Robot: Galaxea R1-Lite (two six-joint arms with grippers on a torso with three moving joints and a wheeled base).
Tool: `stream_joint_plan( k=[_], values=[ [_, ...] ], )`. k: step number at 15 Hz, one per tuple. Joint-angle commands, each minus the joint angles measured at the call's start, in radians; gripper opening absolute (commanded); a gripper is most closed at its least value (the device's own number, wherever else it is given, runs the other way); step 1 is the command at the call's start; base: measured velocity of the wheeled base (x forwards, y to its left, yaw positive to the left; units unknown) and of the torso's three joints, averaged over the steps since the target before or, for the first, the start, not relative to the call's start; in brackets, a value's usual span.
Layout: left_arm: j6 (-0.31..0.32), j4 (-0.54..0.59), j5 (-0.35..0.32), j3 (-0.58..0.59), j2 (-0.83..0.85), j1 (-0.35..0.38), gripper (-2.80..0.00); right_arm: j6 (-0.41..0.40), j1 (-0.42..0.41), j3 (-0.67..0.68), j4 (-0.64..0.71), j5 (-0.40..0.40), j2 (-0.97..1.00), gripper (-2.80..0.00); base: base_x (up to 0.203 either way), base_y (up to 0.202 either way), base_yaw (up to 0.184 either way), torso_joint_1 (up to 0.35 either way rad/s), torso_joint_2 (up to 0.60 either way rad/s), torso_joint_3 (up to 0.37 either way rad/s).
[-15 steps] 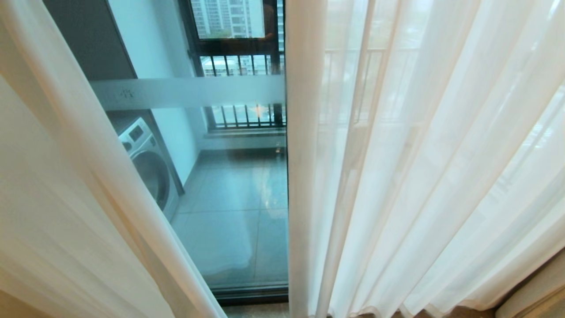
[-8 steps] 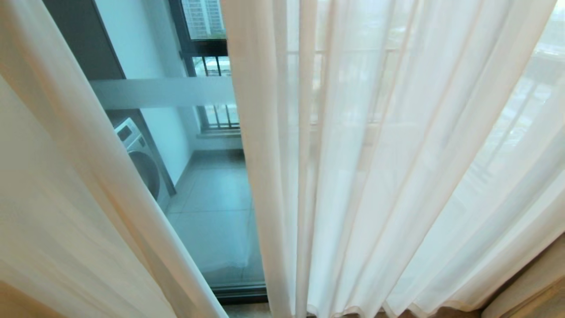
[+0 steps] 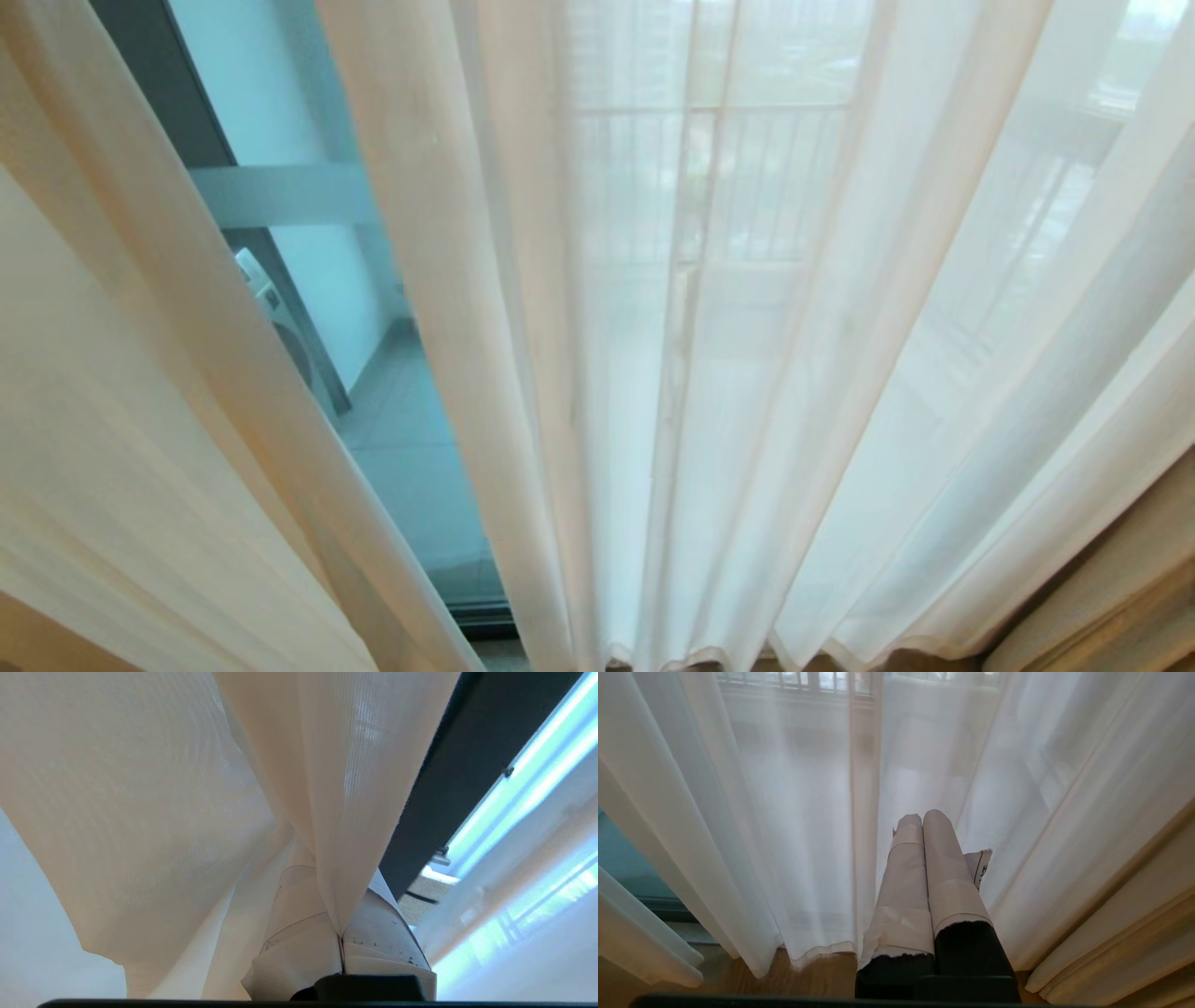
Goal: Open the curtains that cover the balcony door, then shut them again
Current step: Close the inner curtains on both sides
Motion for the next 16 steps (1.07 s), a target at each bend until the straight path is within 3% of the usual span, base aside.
stream_joint_plan(
  k=[1, 7, 12, 16],
  values=[
    [-0.002, 0.003, 0.001, 0.000, -0.001, 0.000, -2.80, -0.001, 0.000, 0.000, 0.000, 0.001, 0.001, -2.80, 0.000, -0.179, 0.002, 0.004, 0.00, -0.002],
    [-0.005, 0.003, 0.038, 0.003, 0.003, 0.000, -2.80, -0.001, 0.000, 0.000, 0.000, 0.001, 0.001, -2.80, 0.000, -0.171, 0.003, 0.000, 0.00, 0.003],
    [-0.006, -0.023, 0.047, 0.001, 0.001, 0.000, -2.80, 0.000, 0.000, 0.000, 0.000, 0.001, 0.001, -2.80, 0.000, -0.014, 0.000, 0.001, 0.00, 0.000],
    [-0.005, -0.050, 0.138, 0.001, 0.000, 0.000, -2.80, 0.000, 0.000, 0.000, 0.000, 0.001, 0.001, -2.80, 0.000, 0.000, 0.000, 0.000, 0.00, 0.000]
  ],
)
